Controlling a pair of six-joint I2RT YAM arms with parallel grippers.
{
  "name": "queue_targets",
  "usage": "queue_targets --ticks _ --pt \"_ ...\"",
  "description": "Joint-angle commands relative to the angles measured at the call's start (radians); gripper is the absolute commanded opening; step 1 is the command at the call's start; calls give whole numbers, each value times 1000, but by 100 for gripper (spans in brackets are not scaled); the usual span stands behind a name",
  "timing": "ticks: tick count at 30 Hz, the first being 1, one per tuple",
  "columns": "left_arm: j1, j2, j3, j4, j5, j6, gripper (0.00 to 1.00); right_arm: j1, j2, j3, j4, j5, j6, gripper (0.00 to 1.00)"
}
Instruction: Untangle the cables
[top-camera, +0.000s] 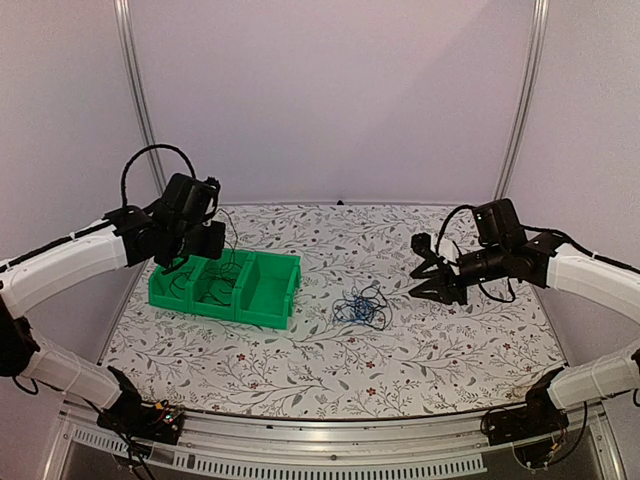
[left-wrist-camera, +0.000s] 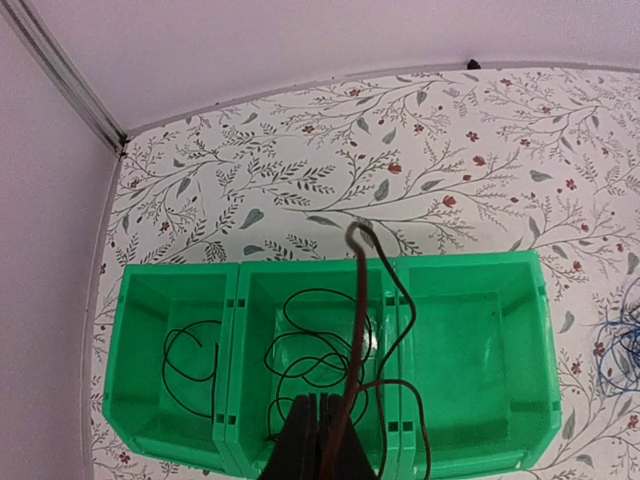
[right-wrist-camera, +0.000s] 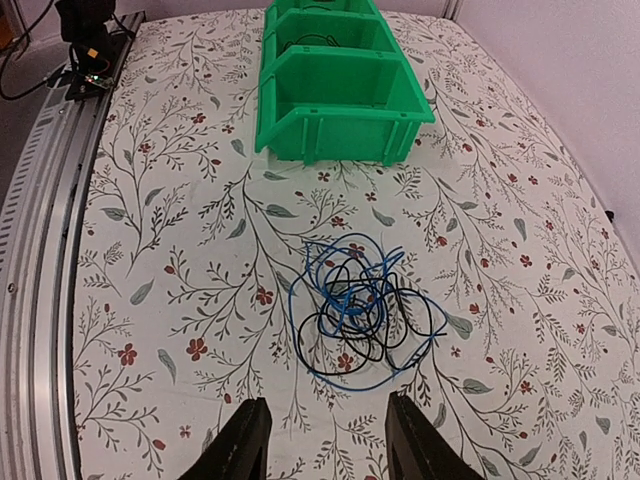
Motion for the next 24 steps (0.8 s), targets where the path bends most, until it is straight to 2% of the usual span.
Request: queue_targets --ticks 1,9,16,20,24 --pt "54 27 -49 0 -2 -40 0 -2 18 -12 11 19 -11 44" --pt "113 86 -135 100 51 -42 0 -2 37 -14 10 30 -19 44" --pt "142 208 -158 184 104 -41 0 -3 44 -15 7 43 -23 44" --pt "147 277 -144 186 133 -42 0 -3 49 -16 6 49 -25 44" --pt "147 281 -157 182 143 -61 0 -3 59 -13 1 51 -25 44"
